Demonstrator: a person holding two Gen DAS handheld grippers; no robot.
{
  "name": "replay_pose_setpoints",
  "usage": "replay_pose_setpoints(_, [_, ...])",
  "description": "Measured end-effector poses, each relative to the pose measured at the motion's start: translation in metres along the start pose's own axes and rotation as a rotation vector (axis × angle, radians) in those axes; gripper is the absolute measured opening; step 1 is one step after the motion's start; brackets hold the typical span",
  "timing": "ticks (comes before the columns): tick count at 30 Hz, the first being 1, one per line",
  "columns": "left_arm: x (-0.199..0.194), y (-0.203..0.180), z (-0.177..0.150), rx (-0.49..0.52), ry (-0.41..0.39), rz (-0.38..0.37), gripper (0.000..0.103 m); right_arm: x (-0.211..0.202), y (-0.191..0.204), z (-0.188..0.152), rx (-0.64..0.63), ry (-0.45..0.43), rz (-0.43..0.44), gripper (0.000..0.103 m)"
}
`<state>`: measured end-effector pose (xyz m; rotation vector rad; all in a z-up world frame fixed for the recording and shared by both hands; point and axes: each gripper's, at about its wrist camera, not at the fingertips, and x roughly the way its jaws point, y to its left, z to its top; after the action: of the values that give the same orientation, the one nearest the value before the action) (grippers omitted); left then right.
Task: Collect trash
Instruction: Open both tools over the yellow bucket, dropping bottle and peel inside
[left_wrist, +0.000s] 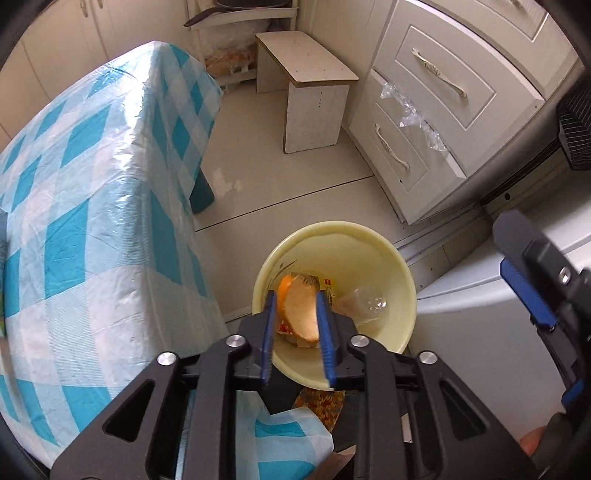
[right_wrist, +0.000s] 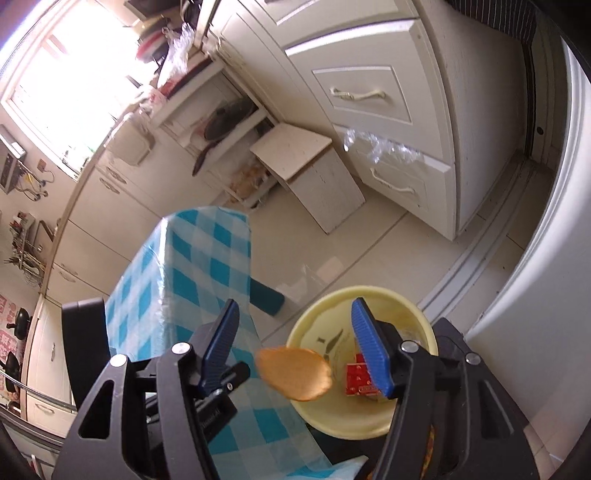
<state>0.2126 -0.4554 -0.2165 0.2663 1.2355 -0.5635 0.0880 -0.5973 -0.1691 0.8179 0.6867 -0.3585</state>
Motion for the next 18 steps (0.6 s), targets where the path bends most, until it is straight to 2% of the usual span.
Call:
replay_pose_setpoints(4, [-0.021,0.005,-0.001,0.016,-0.039,-0.007,0.032,-0.009,0.012,0.003,-0.041,-0.053,0.01,0.068])
replay_pose_setpoints(7, [-0.044,0.006,-0.006,0.045,-0.092,0.019,0.037,-0.009,0.018,0.003,-0.06,-0.062,0.015,0.07])
replay_pose_setpoints(12, [-0.086,0.013,-0.02,0.105,-0.203,0.123,0.05,-0.006,0.028,0.0,-0.09,-0.059,0.016,0.072])
replay_pose_setpoints(18, [-0.123,0.039,-0.04,0.084,-0.266,0.212,0.056,-0.006,0.046,-0.009,-0.149,-0.058,0.022,0.075])
